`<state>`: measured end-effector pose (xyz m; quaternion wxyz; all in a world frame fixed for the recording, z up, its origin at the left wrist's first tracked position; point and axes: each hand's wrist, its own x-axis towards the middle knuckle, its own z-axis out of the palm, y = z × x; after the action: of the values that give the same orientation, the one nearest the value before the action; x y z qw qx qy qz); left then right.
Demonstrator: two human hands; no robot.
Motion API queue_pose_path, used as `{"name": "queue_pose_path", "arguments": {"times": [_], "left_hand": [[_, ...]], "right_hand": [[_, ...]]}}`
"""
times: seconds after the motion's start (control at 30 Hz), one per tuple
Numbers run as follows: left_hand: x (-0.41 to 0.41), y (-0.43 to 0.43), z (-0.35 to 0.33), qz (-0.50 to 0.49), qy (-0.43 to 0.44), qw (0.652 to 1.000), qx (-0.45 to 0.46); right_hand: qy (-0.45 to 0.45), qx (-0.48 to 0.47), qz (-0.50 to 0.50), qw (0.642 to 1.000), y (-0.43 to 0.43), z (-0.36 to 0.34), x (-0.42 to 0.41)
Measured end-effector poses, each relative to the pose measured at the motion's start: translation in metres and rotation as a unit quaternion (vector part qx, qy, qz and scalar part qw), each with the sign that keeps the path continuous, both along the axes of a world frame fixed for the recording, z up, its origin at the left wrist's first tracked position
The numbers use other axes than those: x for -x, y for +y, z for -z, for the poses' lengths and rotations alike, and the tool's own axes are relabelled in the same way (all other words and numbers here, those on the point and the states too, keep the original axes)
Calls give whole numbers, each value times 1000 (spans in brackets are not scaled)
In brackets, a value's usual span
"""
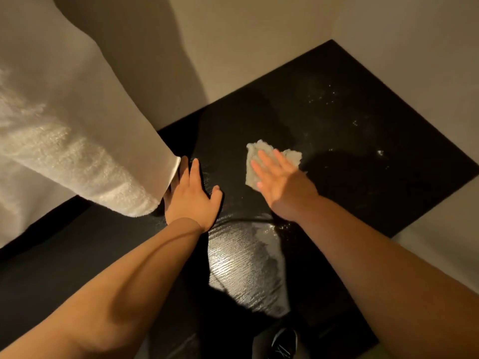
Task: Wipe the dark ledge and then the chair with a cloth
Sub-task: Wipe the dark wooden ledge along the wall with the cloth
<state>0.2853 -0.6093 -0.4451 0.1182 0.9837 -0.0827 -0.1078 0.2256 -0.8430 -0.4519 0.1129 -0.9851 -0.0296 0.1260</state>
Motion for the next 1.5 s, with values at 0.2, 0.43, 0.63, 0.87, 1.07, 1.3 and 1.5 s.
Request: {"name": "queue_pose_path", "arguments": {"times": [0.2,0.43,0.63,0.87,1.07,1.3,1.5], "left_hand": [[6,-3,-12,-5,5,1000,12],[11,2,-8,6,-11,1000,12],[81,16,-2,85,-3,996,-37],[143,31,-1,104,2,993,-63],[142,29,6,99,-30,993,-53],[143,28,5,95,-33,994,-50],[142,30,9,100,-40,993,-51]], "right_hand": [[61,45,8,997,52,-9,27],[45,17,-127,991,47,-6,90],[17,31,62,997,24,-9,84],[33,1,-106,994,54,-1,158],[18,22,52,998,21,-16,154],[-9,-13,-109,994,81,1,205],[23,74,61,995,16,-2,186]]}}
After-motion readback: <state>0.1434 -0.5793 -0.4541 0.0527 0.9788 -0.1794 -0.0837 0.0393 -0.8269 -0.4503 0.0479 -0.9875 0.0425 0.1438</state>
